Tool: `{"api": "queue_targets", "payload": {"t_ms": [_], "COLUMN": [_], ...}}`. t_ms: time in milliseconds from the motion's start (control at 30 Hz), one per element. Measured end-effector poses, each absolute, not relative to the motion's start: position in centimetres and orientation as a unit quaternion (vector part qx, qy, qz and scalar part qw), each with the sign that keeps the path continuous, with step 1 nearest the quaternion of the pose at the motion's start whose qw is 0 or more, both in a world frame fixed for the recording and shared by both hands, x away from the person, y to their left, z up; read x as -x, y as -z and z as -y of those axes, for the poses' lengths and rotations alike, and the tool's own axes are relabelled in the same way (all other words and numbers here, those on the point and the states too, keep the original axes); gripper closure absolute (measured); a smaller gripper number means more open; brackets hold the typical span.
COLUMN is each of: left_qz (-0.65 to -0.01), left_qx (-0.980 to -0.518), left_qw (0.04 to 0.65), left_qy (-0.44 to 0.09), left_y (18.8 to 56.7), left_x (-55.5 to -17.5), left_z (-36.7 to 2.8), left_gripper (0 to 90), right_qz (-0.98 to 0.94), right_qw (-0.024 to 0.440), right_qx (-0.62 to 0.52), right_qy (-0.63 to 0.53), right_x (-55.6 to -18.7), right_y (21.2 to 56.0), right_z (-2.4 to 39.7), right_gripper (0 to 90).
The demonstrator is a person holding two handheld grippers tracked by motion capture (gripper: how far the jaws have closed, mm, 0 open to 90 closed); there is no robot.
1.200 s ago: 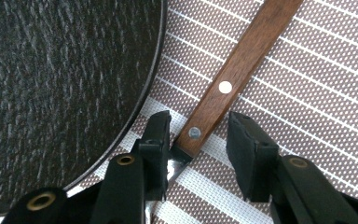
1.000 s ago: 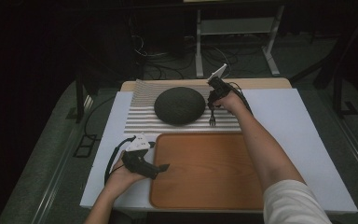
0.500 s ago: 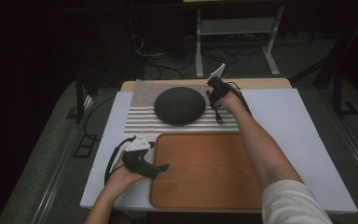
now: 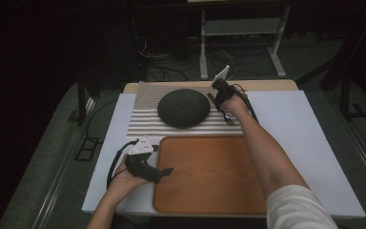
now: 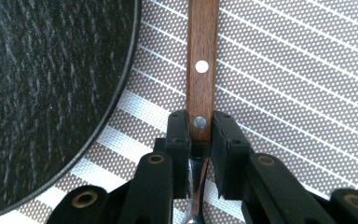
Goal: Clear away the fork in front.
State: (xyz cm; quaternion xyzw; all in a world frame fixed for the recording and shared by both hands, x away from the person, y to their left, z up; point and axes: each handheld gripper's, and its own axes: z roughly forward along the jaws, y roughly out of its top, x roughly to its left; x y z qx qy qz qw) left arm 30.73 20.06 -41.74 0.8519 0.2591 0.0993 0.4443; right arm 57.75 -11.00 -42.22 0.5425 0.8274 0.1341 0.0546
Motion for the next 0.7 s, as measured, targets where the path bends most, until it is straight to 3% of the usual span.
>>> {"api": "queue_targets", "payload": {"t_ms": [700], "left_qz": [-0.256], "left_qx": [-0.851], "left_qw": [0.447], "left_qy": [-0.1], "left_y": [41.6], "left_x": [-30.7], "left_z": [-19.9], "left_gripper": [0.0], "right_qz": [-0.814], "right_qw": [0.048], "right_qx": [-0.525], "right_qy": [-0.245], "right_x": [-54.5], "right_y": [37.6], "right_z": [17.2], "right_gripper": [77.4]}}
